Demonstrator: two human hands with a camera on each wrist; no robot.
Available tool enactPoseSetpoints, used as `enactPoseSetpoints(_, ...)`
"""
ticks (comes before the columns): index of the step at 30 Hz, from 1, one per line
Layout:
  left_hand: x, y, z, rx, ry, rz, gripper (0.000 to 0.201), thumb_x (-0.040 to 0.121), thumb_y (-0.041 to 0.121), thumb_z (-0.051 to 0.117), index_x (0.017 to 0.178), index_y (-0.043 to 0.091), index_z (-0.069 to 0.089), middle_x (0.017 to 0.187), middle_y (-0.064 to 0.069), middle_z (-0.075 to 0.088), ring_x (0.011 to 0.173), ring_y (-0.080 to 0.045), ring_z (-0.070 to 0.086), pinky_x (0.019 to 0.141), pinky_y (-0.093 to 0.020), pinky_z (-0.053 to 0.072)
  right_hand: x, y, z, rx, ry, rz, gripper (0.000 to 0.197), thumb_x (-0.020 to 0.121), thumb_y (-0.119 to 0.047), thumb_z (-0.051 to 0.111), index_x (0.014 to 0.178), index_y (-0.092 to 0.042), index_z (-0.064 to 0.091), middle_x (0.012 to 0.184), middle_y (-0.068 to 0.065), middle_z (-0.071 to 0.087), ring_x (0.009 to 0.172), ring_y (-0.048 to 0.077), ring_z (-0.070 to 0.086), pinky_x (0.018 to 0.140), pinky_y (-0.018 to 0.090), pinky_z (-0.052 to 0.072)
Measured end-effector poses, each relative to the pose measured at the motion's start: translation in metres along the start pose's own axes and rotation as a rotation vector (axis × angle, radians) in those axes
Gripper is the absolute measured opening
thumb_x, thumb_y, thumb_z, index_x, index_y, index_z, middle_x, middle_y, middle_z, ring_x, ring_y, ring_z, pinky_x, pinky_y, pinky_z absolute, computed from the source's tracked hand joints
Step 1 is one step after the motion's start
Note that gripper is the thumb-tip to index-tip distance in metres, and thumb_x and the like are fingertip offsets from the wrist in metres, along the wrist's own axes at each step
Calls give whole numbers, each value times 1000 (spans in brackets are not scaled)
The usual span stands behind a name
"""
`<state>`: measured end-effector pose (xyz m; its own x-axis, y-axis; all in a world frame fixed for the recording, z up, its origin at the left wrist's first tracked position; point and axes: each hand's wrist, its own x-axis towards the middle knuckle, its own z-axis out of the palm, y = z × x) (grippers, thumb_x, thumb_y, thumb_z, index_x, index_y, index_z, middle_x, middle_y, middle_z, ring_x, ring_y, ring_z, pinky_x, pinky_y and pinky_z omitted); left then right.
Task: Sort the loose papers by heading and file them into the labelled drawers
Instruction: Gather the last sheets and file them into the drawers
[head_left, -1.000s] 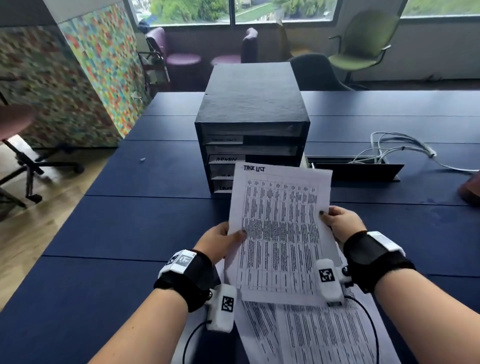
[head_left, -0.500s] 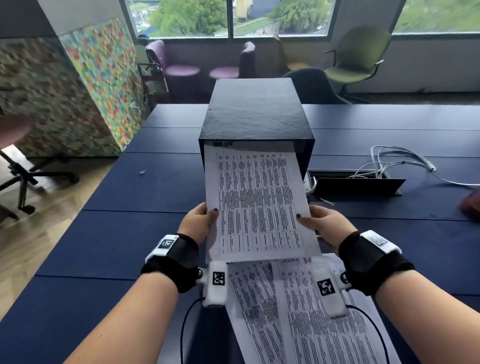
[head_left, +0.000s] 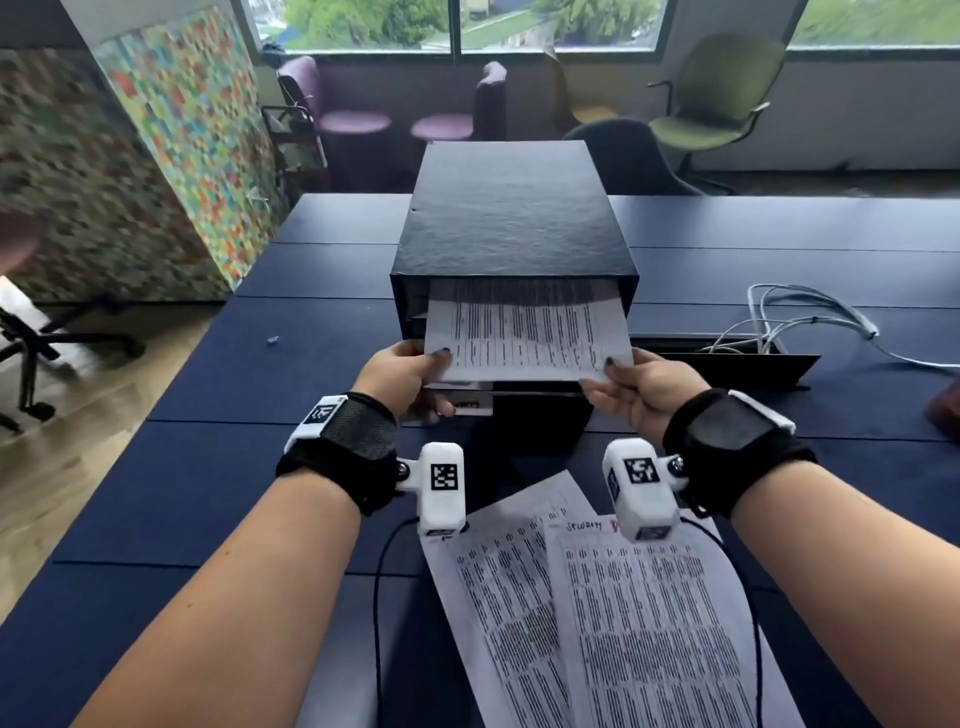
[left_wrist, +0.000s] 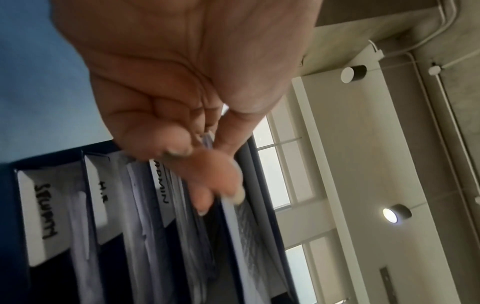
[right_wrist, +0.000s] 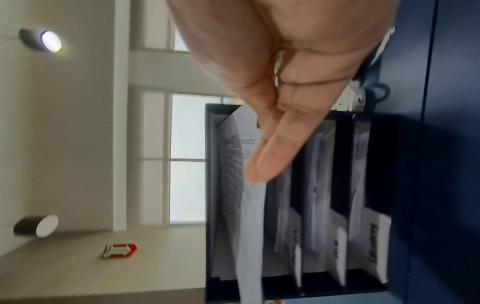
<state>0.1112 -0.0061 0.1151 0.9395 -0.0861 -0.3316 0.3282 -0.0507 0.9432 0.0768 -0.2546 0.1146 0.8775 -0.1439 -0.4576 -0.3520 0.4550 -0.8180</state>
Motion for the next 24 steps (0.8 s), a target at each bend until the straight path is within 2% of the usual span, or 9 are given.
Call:
enactPoseSetpoints(4, 10, 6, 5, -160, 75, 11, 3, 93, 8, 54, 91, 6, 52, 61, -8, 68, 31, -13, 52, 33, -18, 41, 14, -7, 19, 200, -18, 47, 18, 97, 6, 29, 113, 2, 36, 67, 22, 69, 60, 23, 70, 57, 31, 59)
enactPoseSetpoints(8, 27, 13, 14, -481, 166, 18, 10, 92, -6, 50, 87, 2, 48, 61, -13, 65, 47, -17, 66, 46, -25, 55, 25, -9, 34, 314, 5, -35, 14, 93, 11, 33, 94, 3, 44, 100, 26, 61, 74, 25, 69, 78, 35, 57)
enactPoseSetpoints(10, 39, 14, 17, -602, 177, 10, 13, 91, -10, 47, 84, 0, 50, 58, -11, 67, 54, -19, 69, 54, -26, 58, 32, -10, 39, 334, 12, -91, 17, 91, 13, 35, 90, 2, 48, 99, 18, 60, 82, 24, 68, 84, 36, 54)
enactPoseSetpoints(13, 53, 13, 21, -566, 155, 36, 19, 90, -10, 44, 83, 3, 56, 78, -11, 67, 67, -15, 68, 76, -24, 57, 39, -12, 44, 377, -1, -115, 22, 91, 14, 33, 102, 0, 47, 101, 14, 60, 87, 22, 65, 89, 38, 50)
enactPoseSetpoints(15, 58, 18, 24, -554, 158, 11, 22, 92, -8, 40, 81, 8, 51, 82, -6, 58, 69, -11, 62, 73, -19, 54, 44, -13, 45, 393, -4, -117, 31, 90, 17, 29, 107, -5, 44, 104, 14, 59, 87, 22, 63, 95, 41, 46)
enactPoseSetpoints(18, 63, 29, 29, -719, 209, 23, 29, 91, -14, 32, 76, 3, 51, 79, -8, 54, 71, -16, 55, 84, -29, 51, 46, -15, 50, 390, -4, -130, 32, 89, 17, 28, 91, -6, 50, 92, 9, 60, 85, 20, 60, 103, 43, 40)
enactPoseSetpoints(19, 66, 32, 30, -754, 235, 24, 31, 90, -15, 31, 74, 0, 52, 77, -9, 54, 70, -18, 54, 83, -31, 52, 46, -16, 52, 383, -5, -132, 32, 90, 16, 28, 87, -6, 50, 89, 8, 60, 84, 19, 60, 103, 43, 40)
enactPoseSetpoints(22, 70, 37, 34, -697, 264, -17, 31, 88, -12, 32, 67, 1, 51, 60, -10, 58, 60, -18, 55, 63, -27, 55, 43, -17, 51, 356, -17, -130, 29, 92, 12, 30, 79, -6, 49, 87, 8, 60, 87, 22, 61, 101, 42, 42)
enactPoseSetpoints(24, 70, 35, 34, -616, 255, -38, 30, 92, -7, 32, 67, 3, 47, 48, -7, 55, 48, -16, 55, 59, -29, 55, 41, -15, 45, 283, -36, -127, 25, 92, 10, 34, 85, -6, 51, 92, 10, 62, 90, 24, 63, 98, 40, 45)
